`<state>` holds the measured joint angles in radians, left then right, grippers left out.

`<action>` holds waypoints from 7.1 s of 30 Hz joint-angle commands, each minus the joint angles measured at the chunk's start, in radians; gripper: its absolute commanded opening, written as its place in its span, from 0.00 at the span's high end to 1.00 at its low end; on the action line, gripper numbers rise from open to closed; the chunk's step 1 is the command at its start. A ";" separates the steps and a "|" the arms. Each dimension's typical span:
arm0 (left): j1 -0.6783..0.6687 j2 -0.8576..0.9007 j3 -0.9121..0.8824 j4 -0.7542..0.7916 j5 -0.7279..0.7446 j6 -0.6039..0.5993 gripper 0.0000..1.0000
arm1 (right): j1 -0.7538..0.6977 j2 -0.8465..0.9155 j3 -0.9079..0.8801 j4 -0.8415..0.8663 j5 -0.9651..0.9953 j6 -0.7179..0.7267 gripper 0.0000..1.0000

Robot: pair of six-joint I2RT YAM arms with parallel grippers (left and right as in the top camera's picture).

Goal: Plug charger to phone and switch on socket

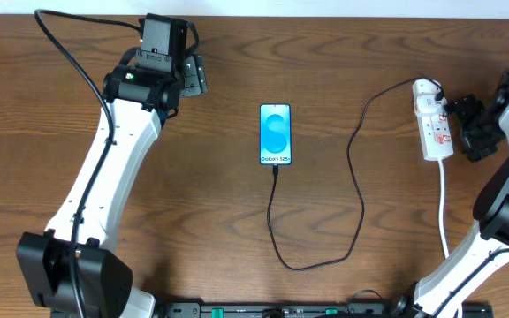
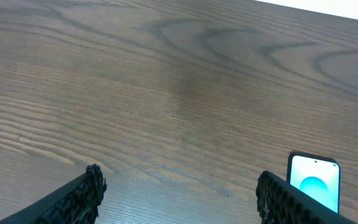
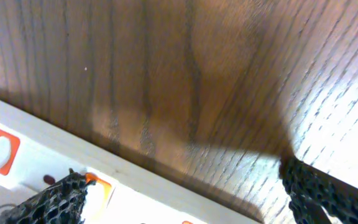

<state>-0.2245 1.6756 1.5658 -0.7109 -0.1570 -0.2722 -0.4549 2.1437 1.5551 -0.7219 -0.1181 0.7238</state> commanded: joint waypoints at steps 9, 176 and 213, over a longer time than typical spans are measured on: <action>-0.001 0.004 -0.002 -0.003 -0.016 0.009 0.20 | 0.002 0.017 0.005 -0.050 -0.046 0.012 0.01; -0.001 0.004 -0.002 -0.004 -0.016 0.010 0.20 | -0.011 0.002 0.032 -0.073 -0.008 -0.029 0.01; -0.001 0.004 -0.002 -0.004 -0.016 0.010 0.20 | 0.008 0.002 0.000 -0.045 -0.047 -0.029 0.01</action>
<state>-0.2245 1.6756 1.5658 -0.7109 -0.1570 -0.2718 -0.4686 2.1509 1.5734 -0.7612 -0.1574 0.6960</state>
